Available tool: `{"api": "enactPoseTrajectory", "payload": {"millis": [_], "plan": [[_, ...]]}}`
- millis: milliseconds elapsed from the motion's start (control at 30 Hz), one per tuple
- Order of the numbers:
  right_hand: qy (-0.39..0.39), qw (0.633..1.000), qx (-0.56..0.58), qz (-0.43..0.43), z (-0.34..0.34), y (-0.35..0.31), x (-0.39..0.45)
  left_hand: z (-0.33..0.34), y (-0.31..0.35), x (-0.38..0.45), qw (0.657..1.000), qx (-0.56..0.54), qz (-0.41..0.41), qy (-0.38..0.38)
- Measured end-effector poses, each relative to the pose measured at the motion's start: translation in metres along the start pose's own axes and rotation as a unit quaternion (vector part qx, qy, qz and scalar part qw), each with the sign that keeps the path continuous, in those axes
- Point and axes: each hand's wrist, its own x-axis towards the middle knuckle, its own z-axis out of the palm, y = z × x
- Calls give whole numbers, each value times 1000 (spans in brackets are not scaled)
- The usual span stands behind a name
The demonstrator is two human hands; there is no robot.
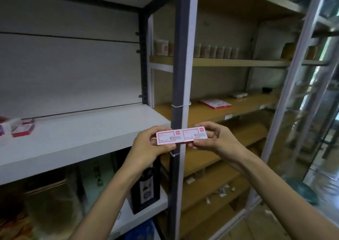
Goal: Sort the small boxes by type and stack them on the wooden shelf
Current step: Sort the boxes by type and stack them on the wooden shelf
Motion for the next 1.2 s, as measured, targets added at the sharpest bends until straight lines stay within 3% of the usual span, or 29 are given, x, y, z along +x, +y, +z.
{"api": "enactPoseTrajectory", "payload": {"millis": [300, 500, 600, 767, 1200], "plan": [[20, 999, 28, 34, -139, 27, 45, 120, -12, 90, 994, 94, 43, -32], [10, 998, 18, 55, -211, 42, 108, 176, -42, 165, 983, 176, 45, 32], [23, 995, -82, 43, -249, 37, 147, 201, -53, 210, 976, 211, 8, 45], [85, 956, -280, -7, -316, 50, 210, 235, -66, 268, 940, 327, -37, 84], [42, 937, -347, -25, -399, 110, 296, 321, -88, 339, 866, 470, -110, 130]]}}
